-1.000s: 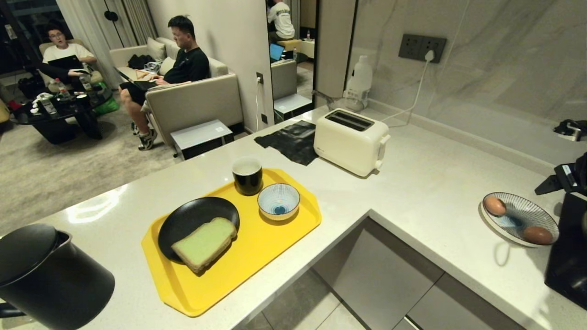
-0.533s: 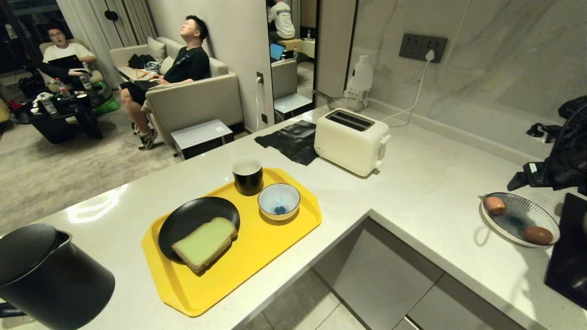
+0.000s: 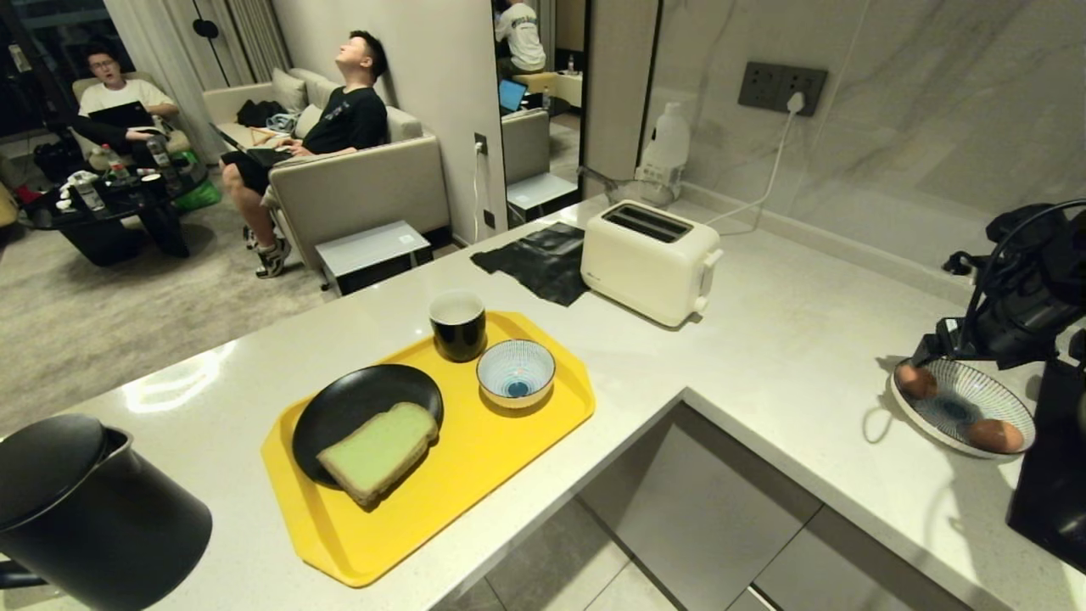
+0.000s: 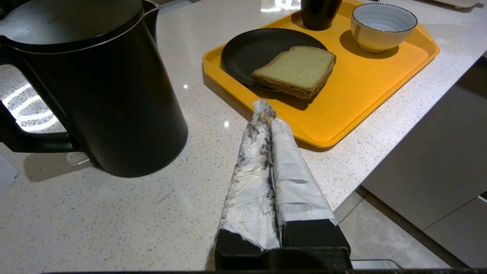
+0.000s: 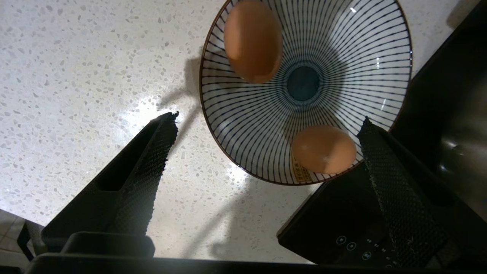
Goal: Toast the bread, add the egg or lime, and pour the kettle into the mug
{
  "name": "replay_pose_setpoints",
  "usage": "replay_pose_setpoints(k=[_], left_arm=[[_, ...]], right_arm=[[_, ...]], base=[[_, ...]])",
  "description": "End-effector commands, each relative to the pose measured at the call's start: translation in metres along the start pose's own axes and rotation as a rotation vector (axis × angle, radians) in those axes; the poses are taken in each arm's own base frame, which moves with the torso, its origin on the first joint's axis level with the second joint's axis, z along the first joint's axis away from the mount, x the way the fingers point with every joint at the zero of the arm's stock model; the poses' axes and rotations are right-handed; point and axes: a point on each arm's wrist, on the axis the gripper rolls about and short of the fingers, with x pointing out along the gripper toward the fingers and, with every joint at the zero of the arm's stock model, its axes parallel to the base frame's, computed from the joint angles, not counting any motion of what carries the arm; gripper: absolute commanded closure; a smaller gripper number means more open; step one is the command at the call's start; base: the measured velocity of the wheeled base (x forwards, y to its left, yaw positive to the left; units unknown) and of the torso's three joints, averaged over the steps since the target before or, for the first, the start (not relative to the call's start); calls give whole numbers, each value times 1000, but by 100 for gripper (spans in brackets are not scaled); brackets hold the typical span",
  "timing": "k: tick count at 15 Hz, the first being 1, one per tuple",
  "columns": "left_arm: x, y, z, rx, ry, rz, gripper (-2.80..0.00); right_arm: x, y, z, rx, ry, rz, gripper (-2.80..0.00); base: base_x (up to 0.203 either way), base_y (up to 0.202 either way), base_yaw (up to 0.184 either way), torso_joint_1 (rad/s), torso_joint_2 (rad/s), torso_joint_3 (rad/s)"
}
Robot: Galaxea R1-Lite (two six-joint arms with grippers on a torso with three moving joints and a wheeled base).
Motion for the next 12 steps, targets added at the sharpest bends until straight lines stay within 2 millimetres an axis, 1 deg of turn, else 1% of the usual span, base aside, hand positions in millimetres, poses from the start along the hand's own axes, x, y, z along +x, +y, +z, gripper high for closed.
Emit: replay_pose_setpoints(k=[1, 4, 8, 12], left_arm=[[0, 0, 0, 0, -3, 0, 0], [0, 0, 0, 0, -3, 0, 0], [0, 0, 0, 0, -3, 0, 0], [0, 0, 0, 0, -3, 0, 0]], right_arm=[[9, 0, -2, -1, 26, -1, -280], [17, -1, -4, 0, 40, -3, -280], [29, -6, 1, 8, -6, -29, -280], [40, -8, 0, 12, -2, -48, -280]], base=[[0, 0, 0, 0, 0, 0], [0, 0, 0, 0, 0, 0], [0, 0, 0, 0, 0, 0], [0, 0, 0, 0, 0, 0]])
